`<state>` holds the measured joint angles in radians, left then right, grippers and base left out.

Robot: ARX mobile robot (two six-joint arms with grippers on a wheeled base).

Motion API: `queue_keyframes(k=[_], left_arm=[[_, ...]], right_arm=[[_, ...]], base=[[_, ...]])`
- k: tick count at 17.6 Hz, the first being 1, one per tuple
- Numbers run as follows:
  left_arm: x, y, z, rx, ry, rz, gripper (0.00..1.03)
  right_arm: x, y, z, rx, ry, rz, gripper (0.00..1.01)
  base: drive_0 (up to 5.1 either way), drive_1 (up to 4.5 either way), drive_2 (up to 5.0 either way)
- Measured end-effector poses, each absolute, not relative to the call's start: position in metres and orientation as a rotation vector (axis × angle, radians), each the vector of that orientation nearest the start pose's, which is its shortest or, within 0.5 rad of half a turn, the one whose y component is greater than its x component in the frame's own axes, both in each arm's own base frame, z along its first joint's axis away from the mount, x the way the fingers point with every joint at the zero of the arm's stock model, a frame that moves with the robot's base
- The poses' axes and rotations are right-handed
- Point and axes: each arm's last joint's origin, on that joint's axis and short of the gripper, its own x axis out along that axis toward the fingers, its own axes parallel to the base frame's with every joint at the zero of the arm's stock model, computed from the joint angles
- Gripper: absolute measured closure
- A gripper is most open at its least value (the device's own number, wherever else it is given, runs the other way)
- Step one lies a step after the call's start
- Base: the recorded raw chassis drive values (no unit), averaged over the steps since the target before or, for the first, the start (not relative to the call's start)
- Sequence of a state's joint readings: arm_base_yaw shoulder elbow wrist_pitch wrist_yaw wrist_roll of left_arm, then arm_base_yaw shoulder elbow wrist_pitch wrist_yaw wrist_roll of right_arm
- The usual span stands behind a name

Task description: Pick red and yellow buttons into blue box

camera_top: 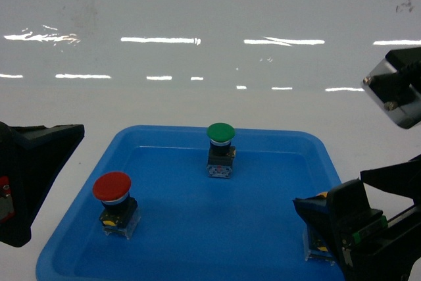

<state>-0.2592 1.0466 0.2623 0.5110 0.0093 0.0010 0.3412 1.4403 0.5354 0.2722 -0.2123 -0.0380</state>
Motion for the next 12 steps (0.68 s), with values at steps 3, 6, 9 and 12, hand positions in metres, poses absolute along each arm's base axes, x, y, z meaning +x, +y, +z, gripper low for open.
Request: queue_keyframes(k=[3,6,9,12], left_arm=[[0.190,-0.051,0.175,0.035,0.272,-0.267,0.05],[0.190,-0.051,0.175,0.035,0.272,-0.267,0.05],[0.190,-0.051,0.175,0.035,0.272,-0.267,0.05],[0.190,-0.051,0.175,0.035,0.272,-0.267,0.05]], right_arm=[[0.245,0.091,0.143,-0.091,0.644,0.534,0.03],[0.247,0.091,0.129,-0.103,0.675,0.524,0.03],[0.248,0.093,0.121,-0.141,0.673,0.526,0.03],[0.251,0.091,0.116,-0.163,0.672,0.502,0.03]], base=[[0.0,0.00,0.0],[0.0,0.00,0.0],[0.0,0.00,0.0],[0.0,0.00,0.0]])
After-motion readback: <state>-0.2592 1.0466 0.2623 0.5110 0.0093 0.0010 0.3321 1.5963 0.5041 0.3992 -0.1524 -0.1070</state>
